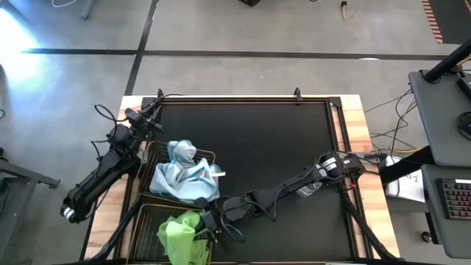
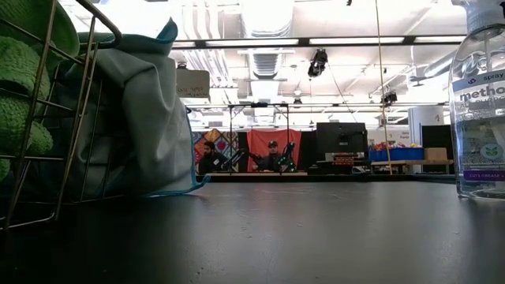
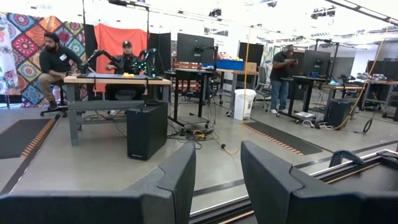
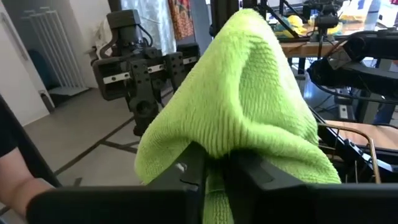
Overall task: Sort microfiber towel by color & place in baskets
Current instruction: Put the green towel into the bottom wire basket, then return to Home Position
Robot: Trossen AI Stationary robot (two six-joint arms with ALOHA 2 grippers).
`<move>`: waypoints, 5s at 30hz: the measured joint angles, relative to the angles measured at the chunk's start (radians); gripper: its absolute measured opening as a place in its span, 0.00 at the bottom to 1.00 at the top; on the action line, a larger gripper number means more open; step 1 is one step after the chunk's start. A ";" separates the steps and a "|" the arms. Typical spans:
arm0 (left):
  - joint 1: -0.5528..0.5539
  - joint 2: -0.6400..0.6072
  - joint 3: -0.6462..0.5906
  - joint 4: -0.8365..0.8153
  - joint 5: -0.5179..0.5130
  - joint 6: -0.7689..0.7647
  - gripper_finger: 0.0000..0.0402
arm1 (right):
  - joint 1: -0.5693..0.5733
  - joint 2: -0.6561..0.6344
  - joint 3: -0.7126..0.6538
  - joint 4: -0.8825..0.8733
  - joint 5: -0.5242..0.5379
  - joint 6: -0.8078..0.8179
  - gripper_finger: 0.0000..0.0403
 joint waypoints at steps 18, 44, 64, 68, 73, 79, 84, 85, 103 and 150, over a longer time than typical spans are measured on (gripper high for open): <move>0.000 0.000 0.000 0.000 0.000 0.000 0.28 | 0.000 0.000 0.014 -0.152 -0.099 0.008 0.43; 0.000 0.000 0.000 0.000 0.000 0.000 0.28 | 0.012 -0.032 0.501 -1.146 -0.098 -0.027 0.33; 0.000 0.000 0.000 0.000 0.000 0.000 0.28 | 0.016 -0.159 0.524 -1.554 -0.095 -0.144 0.25; 0.000 0.000 0.000 0.000 0.000 0.000 0.28 | 0.016 -0.204 0.524 -1.596 -0.089 -0.140 0.23; 0.000 0.000 0.000 0.000 0.000 0.000 0.28 | 0.016 -0.264 0.523 -1.631 -0.081 -0.156 0.22; 0.000 0.000 0.000 0.000 0.000 0.000 0.28 | 0.016 -0.338 0.516 -1.701 0.100 -0.125 0.20; 0.000 0.000 0.000 0.000 0.000 0.000 0.28 | 0.014 -0.394 0.495 -1.737 0.151 -0.112 0.21; 0.000 0.000 0.000 0.000 0.000 0.000 0.28 | 0.014 -0.409 0.488 -1.745 0.161 -0.111 0.21; 0.000 0.000 0.000 0.000 0.000 0.000 0.28 | 0.014 -0.819 -0.176 -1.380 0.243 0.006 0.19; 0.000 0.000 0.000 0.000 0.000 0.000 0.28 | 0.011 -1.628 -1.080 -0.726 0.717 0.038 0.20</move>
